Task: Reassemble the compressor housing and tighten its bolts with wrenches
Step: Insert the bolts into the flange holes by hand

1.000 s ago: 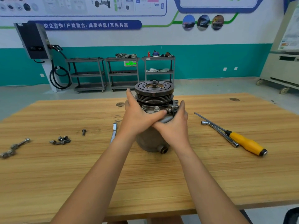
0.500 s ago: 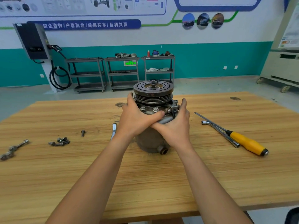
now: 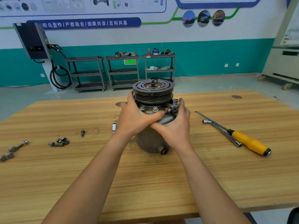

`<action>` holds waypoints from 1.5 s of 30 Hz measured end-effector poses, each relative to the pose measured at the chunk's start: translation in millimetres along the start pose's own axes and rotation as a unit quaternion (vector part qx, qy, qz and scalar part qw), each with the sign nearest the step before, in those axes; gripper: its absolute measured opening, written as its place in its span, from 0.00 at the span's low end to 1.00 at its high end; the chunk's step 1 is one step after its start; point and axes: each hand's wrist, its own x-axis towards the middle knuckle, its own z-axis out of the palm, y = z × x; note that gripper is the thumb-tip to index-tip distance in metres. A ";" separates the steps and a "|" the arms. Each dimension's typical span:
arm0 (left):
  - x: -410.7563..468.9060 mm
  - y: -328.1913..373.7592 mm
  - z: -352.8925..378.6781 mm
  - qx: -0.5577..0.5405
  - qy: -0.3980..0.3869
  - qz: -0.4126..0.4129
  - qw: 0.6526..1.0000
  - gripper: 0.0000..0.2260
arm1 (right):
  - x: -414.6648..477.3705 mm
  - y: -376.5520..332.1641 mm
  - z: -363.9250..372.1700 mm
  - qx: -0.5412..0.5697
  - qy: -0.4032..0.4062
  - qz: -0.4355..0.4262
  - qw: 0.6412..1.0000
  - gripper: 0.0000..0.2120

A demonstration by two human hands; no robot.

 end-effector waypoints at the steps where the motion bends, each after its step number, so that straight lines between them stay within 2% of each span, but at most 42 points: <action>1: 0.0 0.0 0.0 -0.001 -0.001 -0.001 1.000 0.46 | -0.1 -0.2 0.0 -0.002 0.001 -0.002 1.000 0.57; 8: -0.7 -1.0 -0.6 -0.005 -0.005 0.006 1.000 0.45 | -3.5 -2.7 1.9 0.034 0.020 -0.022 0.999 0.46; 12: -2.4 -2.0 -0.2 -0.022 -0.009 -0.001 1.000 0.48 | -9.4 -4.5 4.0 0.068 0.048 -0.022 0.996 0.40; 16: -4.2 -5.7 2.2 -0.024 -0.012 -0.022 0.999 0.56 | -12.1 -6.2 0.9 0.076 0.017 -0.009 0.997 0.43; 20: -2.8 -6.8 2.3 -0.022 -0.013 -0.026 0.999 0.57 | -13.2 -6.8 -9.6 0.067 -0.014 -0.011 0.998 0.47; 24: -1.5 -7.2 2.9 -0.033 -0.008 -0.029 0.999 0.56 | -12.4 -8.3 -13.8 0.065 0.003 -0.035 0.997 0.39; 34: -1.8 -4.9 2.8 -0.027 0.004 -0.012 1.000 0.54 | -13.3 -7.5 -10.6 0.069 0.029 -0.061 0.995 0.37; 45: -5.1 -2.0 3.7 -0.017 0.014 -0.029 0.999 0.52 | -12.6 -6.5 -8.5 0.071 0.045 -0.088 0.993 0.32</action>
